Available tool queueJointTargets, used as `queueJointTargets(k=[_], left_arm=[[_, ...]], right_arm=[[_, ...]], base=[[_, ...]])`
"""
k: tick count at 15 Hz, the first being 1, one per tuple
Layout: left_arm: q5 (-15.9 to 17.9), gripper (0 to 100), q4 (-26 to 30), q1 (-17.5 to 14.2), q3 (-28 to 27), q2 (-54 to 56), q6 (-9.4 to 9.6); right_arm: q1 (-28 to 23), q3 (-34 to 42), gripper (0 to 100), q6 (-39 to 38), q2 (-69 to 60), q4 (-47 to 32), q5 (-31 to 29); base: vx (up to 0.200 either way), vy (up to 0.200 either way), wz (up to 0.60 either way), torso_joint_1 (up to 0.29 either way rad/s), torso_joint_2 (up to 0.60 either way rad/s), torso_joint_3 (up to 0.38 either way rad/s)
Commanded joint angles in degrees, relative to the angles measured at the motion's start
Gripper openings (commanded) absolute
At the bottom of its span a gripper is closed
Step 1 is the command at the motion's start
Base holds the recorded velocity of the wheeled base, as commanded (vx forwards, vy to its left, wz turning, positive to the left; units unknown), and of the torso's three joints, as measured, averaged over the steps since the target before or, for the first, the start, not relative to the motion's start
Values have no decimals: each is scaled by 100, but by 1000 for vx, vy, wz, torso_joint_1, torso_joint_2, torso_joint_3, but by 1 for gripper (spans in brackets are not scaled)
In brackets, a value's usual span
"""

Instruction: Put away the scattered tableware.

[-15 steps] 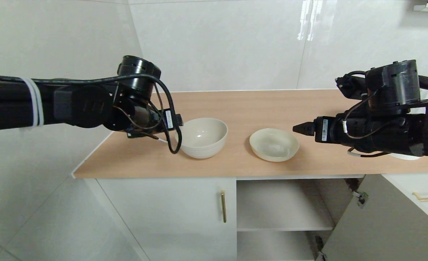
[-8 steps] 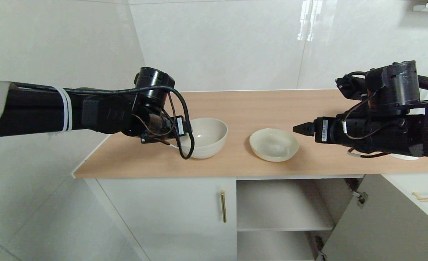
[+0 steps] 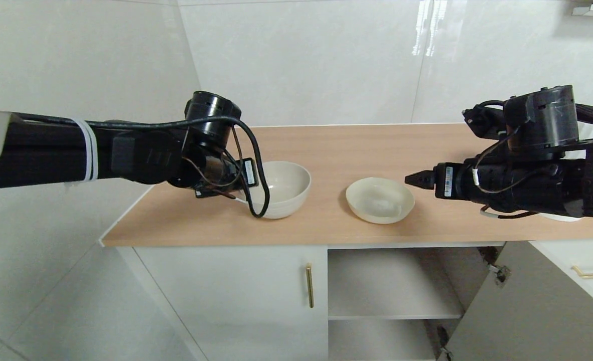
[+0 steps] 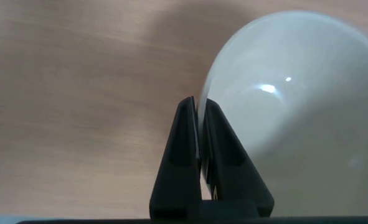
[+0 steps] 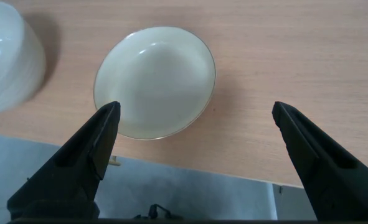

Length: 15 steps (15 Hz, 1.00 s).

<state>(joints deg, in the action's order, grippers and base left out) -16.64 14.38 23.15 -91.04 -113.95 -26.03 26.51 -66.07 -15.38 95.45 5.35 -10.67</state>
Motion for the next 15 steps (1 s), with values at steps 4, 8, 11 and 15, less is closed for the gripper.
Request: queueJointTargets(k=[4, 8, 11, 15], left_arm=[[187, 0, 3, 76, 403, 1129, 1], [284, 0, -6, 111, 499, 1340, 1], [284, 0, 3, 111, 499, 1357, 1], [284, 0, -6, 111, 499, 1366, -8]], right_arm=[[3, -195, 100, -96, 756, -17, -93], [12, -547, 100, -360, 1459, -8, -674], [3, -696, 100, -580, 1626, 1, -682], [3, -723, 0, -641, 1661, 10, -674]], base=[[0, 0, 0, 0, 0, 0], [0, 0, 0, 0, 0, 0], [0, 0, 0, 0, 0, 0], [0, 0, 0, 0, 0, 0]])
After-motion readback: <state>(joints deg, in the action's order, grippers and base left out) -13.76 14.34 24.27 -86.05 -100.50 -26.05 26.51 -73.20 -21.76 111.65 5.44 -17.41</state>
